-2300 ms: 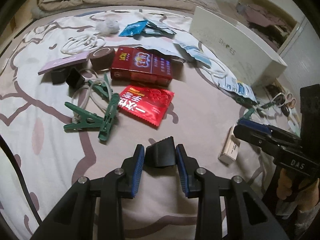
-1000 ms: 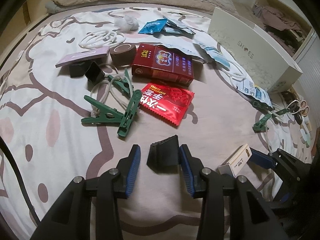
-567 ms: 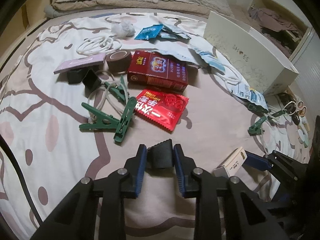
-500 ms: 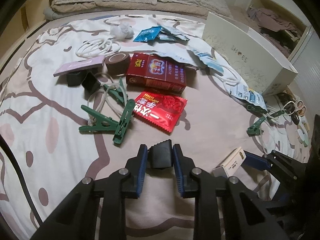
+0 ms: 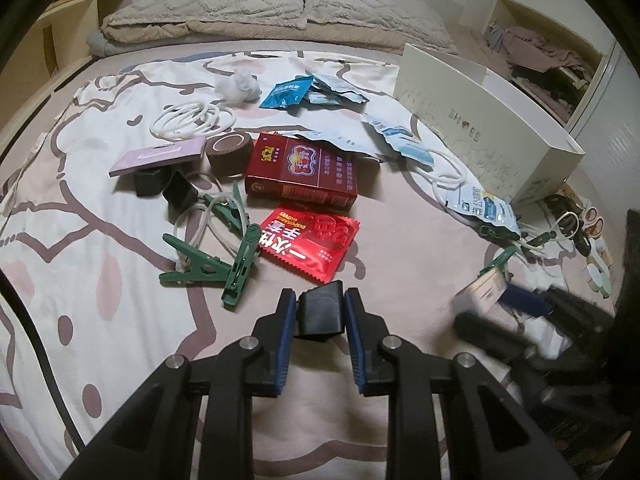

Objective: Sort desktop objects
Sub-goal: 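Lift the small white box with the right gripper while the left gripper lifts the black clip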

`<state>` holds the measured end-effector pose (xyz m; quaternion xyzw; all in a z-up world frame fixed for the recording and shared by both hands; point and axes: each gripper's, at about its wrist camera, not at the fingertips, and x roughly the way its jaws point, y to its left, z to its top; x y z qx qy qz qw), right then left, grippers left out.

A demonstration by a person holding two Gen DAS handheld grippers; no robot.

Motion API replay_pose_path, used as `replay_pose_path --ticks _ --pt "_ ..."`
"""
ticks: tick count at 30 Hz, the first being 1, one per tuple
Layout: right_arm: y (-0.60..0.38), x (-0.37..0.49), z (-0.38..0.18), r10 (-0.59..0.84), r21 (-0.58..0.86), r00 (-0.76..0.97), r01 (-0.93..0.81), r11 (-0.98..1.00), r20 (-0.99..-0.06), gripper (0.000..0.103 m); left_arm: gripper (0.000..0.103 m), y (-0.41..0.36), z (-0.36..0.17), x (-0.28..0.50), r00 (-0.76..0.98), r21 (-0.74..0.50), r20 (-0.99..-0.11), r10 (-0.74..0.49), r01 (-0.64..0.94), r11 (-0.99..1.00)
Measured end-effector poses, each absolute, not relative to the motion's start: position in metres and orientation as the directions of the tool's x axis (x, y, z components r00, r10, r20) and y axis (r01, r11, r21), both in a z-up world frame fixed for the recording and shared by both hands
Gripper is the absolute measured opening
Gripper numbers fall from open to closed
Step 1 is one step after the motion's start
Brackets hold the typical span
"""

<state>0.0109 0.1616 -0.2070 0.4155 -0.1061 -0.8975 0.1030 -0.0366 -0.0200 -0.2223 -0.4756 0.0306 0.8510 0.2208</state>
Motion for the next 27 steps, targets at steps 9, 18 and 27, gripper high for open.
replay_pose_path --ticks 9,18,27 --pt "0.201 0.013 -0.177 -0.244 0.315 -0.711 0.033 -0.949 -0.66 0.057 0.025 -0.022 -0.21 -0.034 -0.479 -0.176 -0.793 0.375 -0.41 -0.895" --pt "0.246 0.017 -0.14 -0.168 0.275 -0.767 -0.012 -0.961 -0.619 0.057 0.025 -0.019 -0.198 -0.034 -0.517 -0.152 -0.769 0.377 -0.425 -0.892" --pt "0.285 0.022 -0.127 -0.106 0.217 -0.777 -0.039 -0.975 -0.62 0.057 0.025 -0.005 -0.185 -0.035 -0.533 -0.149 -0.745 0.4 -0.452 -0.879"
